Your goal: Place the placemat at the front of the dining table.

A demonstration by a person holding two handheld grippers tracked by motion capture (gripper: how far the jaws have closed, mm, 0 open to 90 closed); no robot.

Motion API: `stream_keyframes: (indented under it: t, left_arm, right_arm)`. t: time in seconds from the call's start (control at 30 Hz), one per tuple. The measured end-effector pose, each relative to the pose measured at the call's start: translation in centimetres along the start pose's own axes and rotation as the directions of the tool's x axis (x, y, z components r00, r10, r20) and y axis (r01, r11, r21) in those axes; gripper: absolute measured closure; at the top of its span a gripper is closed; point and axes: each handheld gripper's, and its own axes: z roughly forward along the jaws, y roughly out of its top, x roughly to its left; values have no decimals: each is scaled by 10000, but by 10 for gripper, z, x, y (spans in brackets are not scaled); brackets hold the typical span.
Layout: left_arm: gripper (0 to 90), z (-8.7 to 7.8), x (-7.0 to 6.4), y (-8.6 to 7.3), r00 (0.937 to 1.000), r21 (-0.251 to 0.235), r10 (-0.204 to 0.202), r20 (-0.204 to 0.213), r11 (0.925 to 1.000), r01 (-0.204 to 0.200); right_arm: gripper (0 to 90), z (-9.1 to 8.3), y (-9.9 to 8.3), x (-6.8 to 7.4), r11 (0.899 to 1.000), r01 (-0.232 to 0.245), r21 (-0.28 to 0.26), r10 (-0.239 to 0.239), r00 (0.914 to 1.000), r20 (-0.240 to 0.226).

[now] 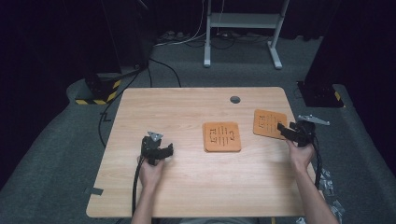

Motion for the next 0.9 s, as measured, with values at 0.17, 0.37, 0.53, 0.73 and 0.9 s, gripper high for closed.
stream_keyframes:
  t: [0.17, 0.37, 0.53, 0.73, 0.9]
  left_arm:
    - [259, 0, 0, 0, 10000, 2, 5, -1, 10000, -5]
    - [259, 0, 0, 0, 10000, 3, 5, -1, 10000, -5]
    - [259, 0, 0, 0, 10000, 6, 8, -2, 10000, -8]
    - [259, 0, 0, 0, 10000, 5, 6, -2, 10000, -6]
    - [259, 0, 0, 0, 10000, 5, 8, -4, 10000, -8]
  right_arm:
    - [391, -3, -2, 2, 10000, 19, -30, -19, 9999, -127]
    - [398, -7, -5, 4, 10000, -15, 16, 16, 9994, -334]
    - [401, -9, -7, 7, 10000, 71, 24, -70, 9988, -477]
    - [402, -13, -8, 11, 9998, 104, -182, -117, 9972, -744]
    - [402, -18, -10, 13, 9995, 128, -305, -159, 9942, -1061]
